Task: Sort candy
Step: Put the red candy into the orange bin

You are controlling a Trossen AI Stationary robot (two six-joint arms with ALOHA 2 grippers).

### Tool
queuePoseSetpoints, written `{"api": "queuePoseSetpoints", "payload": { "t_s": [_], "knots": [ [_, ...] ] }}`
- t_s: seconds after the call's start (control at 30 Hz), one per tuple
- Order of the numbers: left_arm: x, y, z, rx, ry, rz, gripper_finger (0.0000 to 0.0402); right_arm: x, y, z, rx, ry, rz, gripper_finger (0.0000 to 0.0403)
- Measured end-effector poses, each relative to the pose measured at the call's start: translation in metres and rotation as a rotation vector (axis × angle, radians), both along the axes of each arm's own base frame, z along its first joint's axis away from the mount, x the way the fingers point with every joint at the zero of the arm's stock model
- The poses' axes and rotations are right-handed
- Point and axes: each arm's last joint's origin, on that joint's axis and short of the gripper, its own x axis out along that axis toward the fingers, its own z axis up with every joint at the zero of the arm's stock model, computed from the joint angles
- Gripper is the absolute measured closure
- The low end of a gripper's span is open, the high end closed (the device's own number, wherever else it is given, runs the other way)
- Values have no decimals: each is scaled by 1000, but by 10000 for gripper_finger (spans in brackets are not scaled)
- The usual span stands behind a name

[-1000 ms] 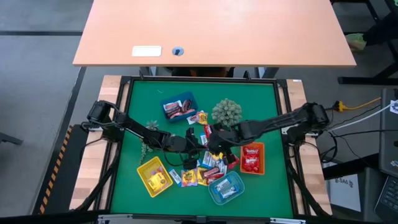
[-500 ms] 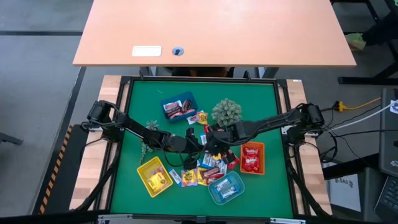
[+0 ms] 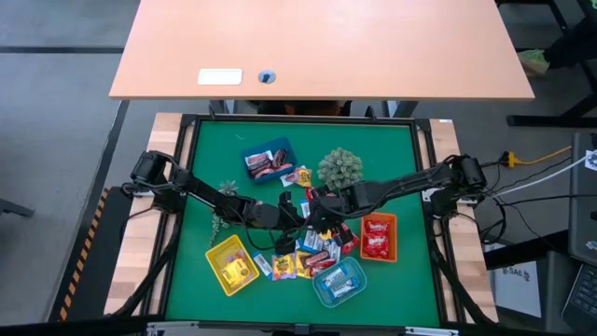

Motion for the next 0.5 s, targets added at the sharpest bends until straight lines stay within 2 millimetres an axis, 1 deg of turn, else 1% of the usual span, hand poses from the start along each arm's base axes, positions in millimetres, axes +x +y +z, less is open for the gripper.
{"api": "queuePoseSetpoints", "payload": {
  "t_s": [0.13,0.2,0.5],
  "knots": [
    [0,0,0,-1,0,0,400,0,0,0,0,0,0,401],
    [0,0,0,-3,-1,1,391,0,0,0,0,0,0,401],
    [0,0,0,-9,-1,4,301,-2,0,2,-1,3,0,402]
  ]
}}
